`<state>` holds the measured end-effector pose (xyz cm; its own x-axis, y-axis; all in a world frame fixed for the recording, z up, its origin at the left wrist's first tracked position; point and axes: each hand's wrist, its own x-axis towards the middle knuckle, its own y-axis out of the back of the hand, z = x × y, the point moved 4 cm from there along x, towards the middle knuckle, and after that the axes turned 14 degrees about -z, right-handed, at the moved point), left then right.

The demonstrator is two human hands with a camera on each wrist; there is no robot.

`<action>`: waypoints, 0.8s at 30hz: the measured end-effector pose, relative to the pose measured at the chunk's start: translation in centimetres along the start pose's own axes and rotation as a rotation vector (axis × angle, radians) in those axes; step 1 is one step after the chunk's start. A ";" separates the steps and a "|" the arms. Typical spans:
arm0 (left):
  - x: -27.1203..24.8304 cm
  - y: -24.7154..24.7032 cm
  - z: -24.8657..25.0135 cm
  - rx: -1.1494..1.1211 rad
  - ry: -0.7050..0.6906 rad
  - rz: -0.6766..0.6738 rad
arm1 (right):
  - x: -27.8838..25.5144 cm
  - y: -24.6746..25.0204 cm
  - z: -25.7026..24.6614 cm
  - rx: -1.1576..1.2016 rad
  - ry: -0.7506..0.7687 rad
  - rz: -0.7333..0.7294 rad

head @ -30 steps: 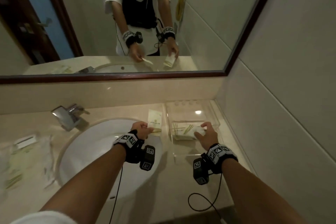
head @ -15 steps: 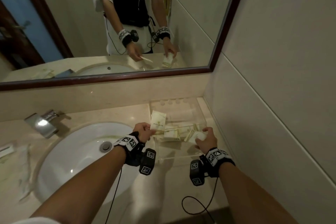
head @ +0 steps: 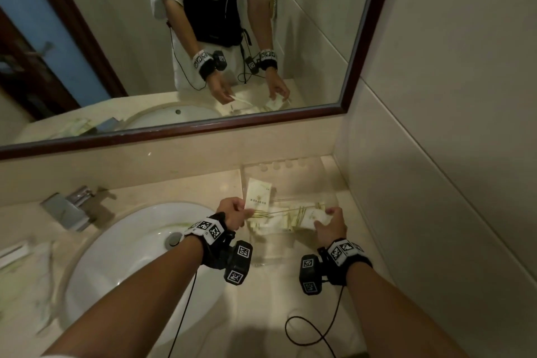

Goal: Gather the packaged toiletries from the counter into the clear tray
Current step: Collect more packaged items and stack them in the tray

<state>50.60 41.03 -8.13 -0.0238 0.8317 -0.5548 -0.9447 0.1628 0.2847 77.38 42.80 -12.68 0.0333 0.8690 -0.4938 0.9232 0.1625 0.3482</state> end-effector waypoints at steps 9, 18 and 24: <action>1.4 -0.4 0.8 -0.012 0.006 -0.006 | 1.8 0.1 -0.3 -0.010 0.004 0.007; 1.3 -0.4 0.8 -0.020 0.023 -0.017 | 2.7 -0.3 -0.2 -0.100 0.023 0.094; 1.0 -1.9 0.7 -0.017 0.019 -0.053 | 1.6 0.4 -0.3 -0.183 0.007 0.148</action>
<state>52.63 41.90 -8.70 0.0200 0.8117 -0.5838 -0.9503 0.1969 0.2413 77.67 44.42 -13.13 0.1593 0.8928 -0.4213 0.8238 0.1149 0.5551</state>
